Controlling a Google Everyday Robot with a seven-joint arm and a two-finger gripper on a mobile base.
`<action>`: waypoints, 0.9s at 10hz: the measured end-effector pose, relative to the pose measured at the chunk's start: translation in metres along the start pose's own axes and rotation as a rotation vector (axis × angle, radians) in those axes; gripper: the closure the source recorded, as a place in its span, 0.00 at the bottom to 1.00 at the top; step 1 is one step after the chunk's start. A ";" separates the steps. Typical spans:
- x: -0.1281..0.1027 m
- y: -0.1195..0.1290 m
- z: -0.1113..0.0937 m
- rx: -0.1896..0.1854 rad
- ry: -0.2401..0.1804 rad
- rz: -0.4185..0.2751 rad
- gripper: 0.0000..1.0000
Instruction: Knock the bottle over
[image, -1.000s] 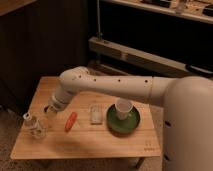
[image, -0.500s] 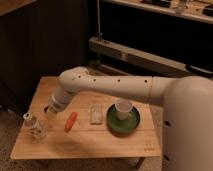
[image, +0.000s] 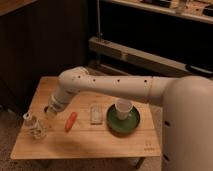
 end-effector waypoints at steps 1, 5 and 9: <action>0.000 0.000 0.000 0.000 0.002 0.000 0.93; -0.019 -0.013 0.010 -0.046 -0.046 -0.028 0.53; -0.052 -0.026 0.027 -0.079 -0.096 -0.075 0.20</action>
